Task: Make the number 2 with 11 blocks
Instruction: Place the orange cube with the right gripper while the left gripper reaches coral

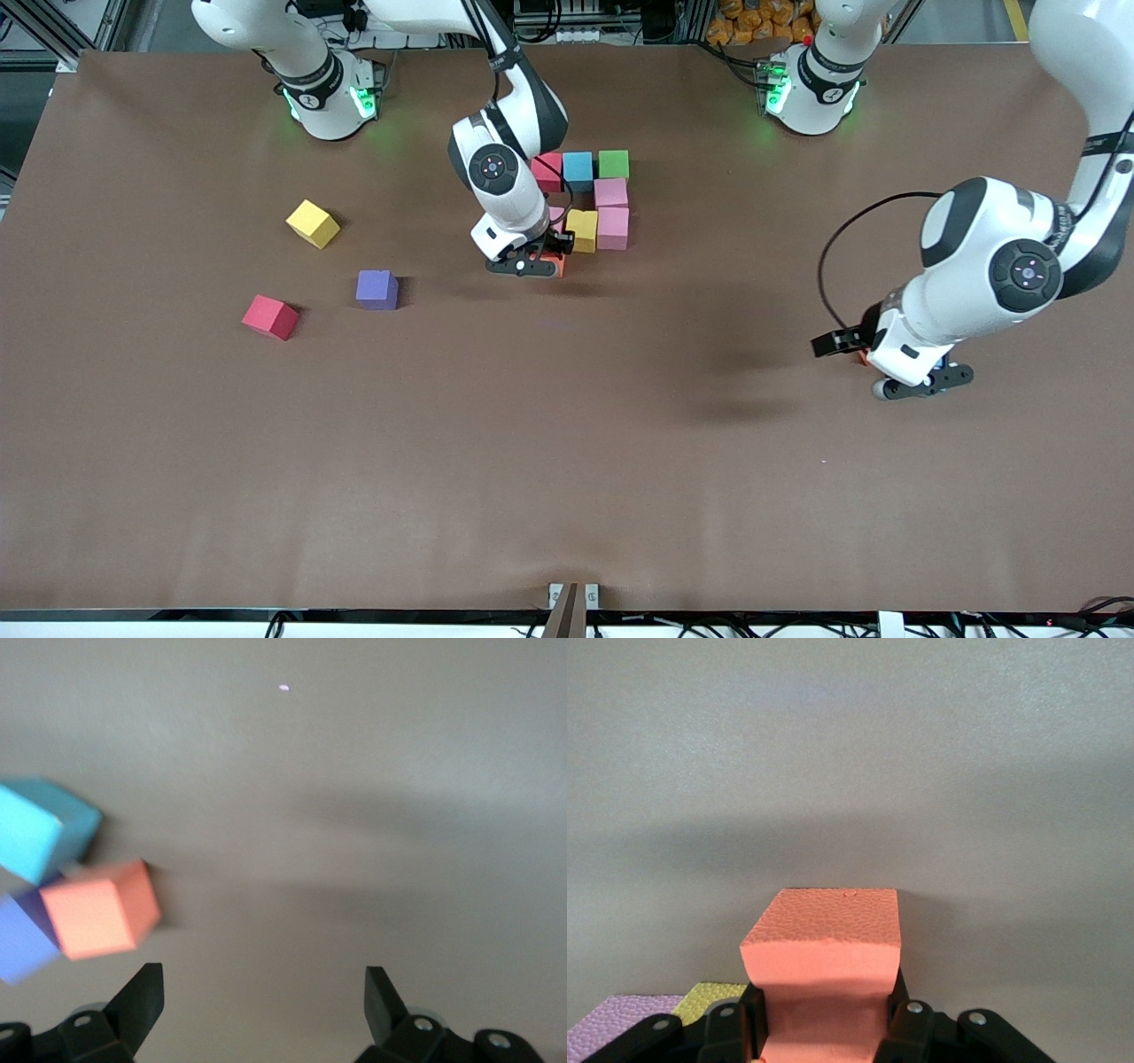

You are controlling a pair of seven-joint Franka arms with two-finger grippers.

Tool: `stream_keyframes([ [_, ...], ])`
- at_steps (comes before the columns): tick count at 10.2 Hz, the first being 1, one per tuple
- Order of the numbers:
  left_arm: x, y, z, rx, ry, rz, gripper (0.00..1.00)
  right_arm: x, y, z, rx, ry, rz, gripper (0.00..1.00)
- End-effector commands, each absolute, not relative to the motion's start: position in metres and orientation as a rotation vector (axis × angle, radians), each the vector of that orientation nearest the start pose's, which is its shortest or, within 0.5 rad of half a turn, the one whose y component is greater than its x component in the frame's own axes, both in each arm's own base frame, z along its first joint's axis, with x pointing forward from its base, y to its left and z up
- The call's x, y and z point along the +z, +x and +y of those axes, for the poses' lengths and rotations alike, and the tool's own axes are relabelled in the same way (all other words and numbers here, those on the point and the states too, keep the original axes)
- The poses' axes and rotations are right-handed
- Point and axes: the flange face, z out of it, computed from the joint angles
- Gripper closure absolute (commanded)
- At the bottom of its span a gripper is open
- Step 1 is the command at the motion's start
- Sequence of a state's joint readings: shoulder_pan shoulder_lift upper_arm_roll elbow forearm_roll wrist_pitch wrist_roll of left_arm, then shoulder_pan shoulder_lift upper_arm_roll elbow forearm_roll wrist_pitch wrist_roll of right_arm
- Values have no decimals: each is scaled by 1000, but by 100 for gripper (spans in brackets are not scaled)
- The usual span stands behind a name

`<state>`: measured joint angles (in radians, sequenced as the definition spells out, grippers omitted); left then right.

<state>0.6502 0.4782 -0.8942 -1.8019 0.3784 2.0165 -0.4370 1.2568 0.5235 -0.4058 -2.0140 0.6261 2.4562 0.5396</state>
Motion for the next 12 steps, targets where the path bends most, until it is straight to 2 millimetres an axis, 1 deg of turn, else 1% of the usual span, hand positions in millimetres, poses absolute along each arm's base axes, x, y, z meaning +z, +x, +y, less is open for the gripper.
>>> stream_keyframes([
  [1, 361, 625, -56, 85, -3046, 437, 0, 201, 388, 449, 197, -2982, 239, 1],
  [2, 360, 626, -55, 84, -2996, 638, 0, 204, 389, 450, 208, -2976, 270, 0],
  [3, 358, 627, -53, 87, -2953, 804, 0, 208, 392, 452, 209, -2963, 355, 0],
  [4, 352, 628, -41, 100, -2924, 944, 0, 212, 395, 455, 204, -2954, 382, 0],
  [6, 335, 627, -33, 148, -2850, 1203, 0, 219, 405, 448, 222, -2941, 415, 0],
  [7, 329, 628, -24, 164, -2820, 1269, 0, 221, 407, 447, 228, -2940, 413, 0],
  [8, 322, 627, -11, 194, -2821, 1261, 0, 223, 408, 447, 224, -2937, 407, 0],
  [9, 318, 624, -11, 220, -2830, 1244, 0, 240, 423, 435, 186, -2926, 400, 0],
  [10, 311, 619, -11, 282, -2841, 1226, 0, 255, 440, 416, 195, -2930, 349, 0],
  [11, 307, 618, -11, 301, -2843, 1227, 0, 270, 464, 384, 202, -2937, 272, 0],
  [12, 299, 616, -10, 320, -2826, 1252, 0, 281, 486, 346, 226, -2939, 127, 0],
])
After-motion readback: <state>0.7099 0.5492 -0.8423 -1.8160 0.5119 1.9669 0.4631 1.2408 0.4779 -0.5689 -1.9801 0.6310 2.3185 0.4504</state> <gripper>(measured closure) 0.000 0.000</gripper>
